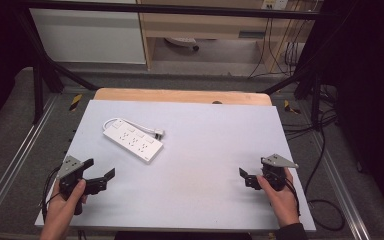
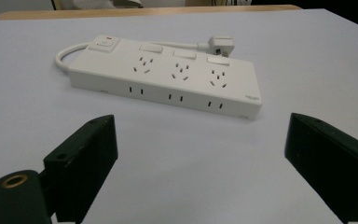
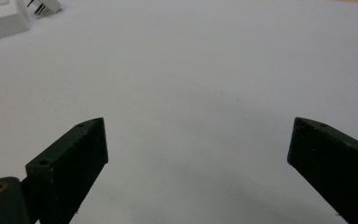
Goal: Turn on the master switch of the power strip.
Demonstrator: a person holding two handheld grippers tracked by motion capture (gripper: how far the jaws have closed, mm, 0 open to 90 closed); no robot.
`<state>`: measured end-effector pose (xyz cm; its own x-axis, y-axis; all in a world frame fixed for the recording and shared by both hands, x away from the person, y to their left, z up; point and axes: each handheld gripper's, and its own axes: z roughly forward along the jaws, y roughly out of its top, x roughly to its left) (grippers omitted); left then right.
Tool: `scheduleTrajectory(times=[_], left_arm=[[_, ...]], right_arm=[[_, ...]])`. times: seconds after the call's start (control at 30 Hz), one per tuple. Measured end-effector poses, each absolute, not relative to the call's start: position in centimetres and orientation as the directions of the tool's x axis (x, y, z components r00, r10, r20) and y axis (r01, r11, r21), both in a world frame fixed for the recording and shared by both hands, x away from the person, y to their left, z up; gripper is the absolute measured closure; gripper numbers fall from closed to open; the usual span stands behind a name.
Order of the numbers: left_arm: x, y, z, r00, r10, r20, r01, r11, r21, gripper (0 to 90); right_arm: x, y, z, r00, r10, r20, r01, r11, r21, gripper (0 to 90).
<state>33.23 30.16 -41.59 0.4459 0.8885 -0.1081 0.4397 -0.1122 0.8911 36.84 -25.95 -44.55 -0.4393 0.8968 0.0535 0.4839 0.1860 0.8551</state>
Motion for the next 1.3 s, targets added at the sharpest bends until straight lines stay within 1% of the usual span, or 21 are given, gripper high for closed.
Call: scheduleTrajectory(times=[0.1,0.3,0.4,0.5,0.63,0.83,1.1,1.3], left_arm=[[33.2,30.3,-41.5,0.441,0.891,-0.107,0.431,-0.106,0.896,9.5],[33.2,30.3,-41.3,0.441,0.889,-0.121,0.431,-0.092,0.898,9.4],[33.2,30.3,-41.1,0.444,0.882,-0.156,0.435,-0.06,0.899,9.3],[33.2,30.1,-40.9,0.442,0.883,-0.157,0.433,-0.056,0.9,9.1],[34.0,29.6,-40.5,0.464,0.876,-0.128,0.416,-0.088,0.905,8.3],[36.0,29.3,-39.8,0.468,0.875,-0.127,0.427,-0.098,0.899,8.9],[37.1,28.6,-39.3,0.494,0.862,-0.115,0.428,-0.126,0.895,8.3],[38.2,28.7,-38.8,0.492,0.864,-0.105,0.426,-0.133,0.895,8.1]], right_arm=[[36.9,-25.9,-44.5,-0.438,0.898,0.042,0.47,0.189,0.862,5.3],[36.9,-25.9,-44.4,-0.444,0.895,0.05,0.468,0.185,0.864,5.4],[36.9,-25.9,-44.4,-0.445,0.894,0.057,0.472,0.18,0.863,5.3],[36.9,-25.9,-44.3,-0.443,0.894,0.068,0.469,0.167,0.867,5.6],[36.9,-25.8,-44.3,-0.439,0.895,0.076,0.481,0.163,0.862,5.5],[37.1,-25.7,-44.2,-0.441,0.893,0.085,0.482,0.156,0.862,5.2],[36.9,-25.8,-44.1,-0.447,0.891,0.085,0.475,0.156,0.866,5.0],[36.7,-25.7,-44.0,-0.442,0.893,0.085,0.474,0.152,0.867,4.8]])
